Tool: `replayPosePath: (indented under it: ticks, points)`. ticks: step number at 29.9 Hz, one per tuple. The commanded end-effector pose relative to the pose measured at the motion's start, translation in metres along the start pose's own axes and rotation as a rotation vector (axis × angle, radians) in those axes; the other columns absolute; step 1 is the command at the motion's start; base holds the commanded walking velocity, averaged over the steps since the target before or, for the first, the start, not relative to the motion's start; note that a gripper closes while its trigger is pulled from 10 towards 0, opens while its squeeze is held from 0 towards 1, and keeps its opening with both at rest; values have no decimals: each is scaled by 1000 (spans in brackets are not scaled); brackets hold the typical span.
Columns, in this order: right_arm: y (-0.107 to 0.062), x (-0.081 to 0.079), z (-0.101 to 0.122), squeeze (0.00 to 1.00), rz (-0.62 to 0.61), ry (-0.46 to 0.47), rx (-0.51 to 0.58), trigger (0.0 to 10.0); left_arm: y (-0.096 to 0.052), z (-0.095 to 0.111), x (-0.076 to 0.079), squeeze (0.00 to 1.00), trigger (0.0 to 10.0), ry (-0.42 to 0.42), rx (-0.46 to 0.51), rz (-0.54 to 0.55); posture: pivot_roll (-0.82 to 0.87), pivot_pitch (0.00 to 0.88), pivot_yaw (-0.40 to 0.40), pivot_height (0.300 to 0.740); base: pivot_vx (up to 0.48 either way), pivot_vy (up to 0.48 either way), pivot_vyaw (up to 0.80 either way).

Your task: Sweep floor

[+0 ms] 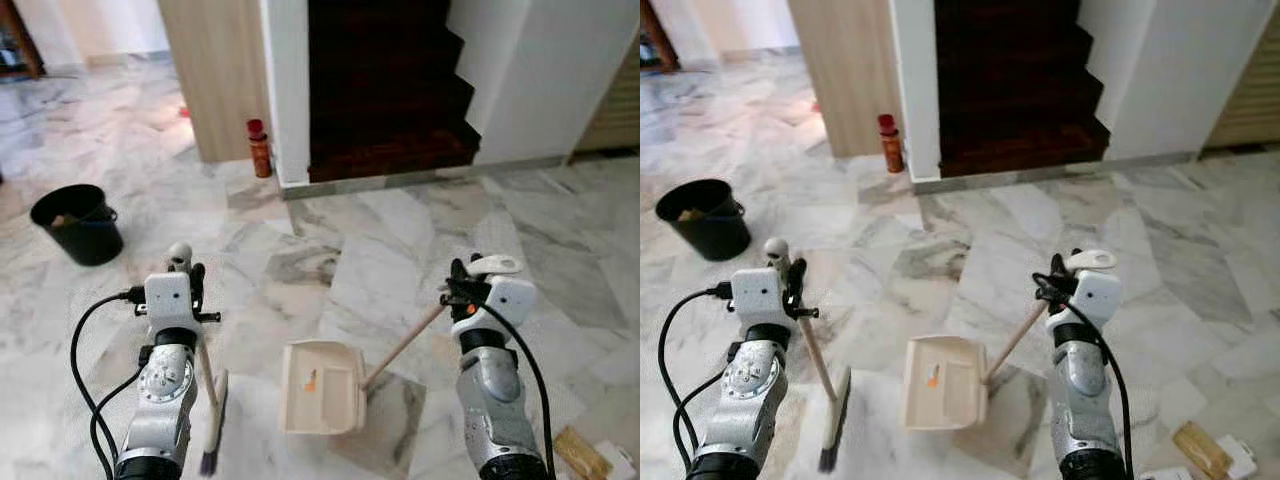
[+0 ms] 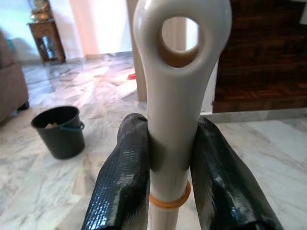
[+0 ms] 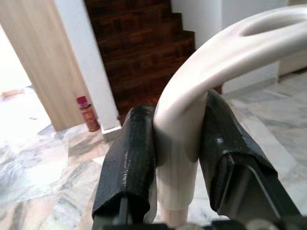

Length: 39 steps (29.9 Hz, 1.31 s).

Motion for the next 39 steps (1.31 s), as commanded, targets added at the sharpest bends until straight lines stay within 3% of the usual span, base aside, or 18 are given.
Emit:
replayPosePath:
  ticks: [1,39]
  points:
    - [7,-3,12,0,9,4,42,10000,5,13,-2,0,10000,-6,50,12,-15,0,-4,740,0,0,0]
    - [7,-4,10,0,21,17,24,10000,4,12,0,0,10000,-11,49,14,-10,0,-9,740,0,274,0]
Point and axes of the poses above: a point about 5 cm out from each wrist's last joint towards the gripper, its own y axis pointing out of the wrist towards the gripper, its own z axis along the axis of the wrist's last joint, x = y × z, the point moved 3 cm from there along y, pointing out of the wrist towards the gripper, and after that the axes turned 8 degrees about y, right-handed, at the moved point
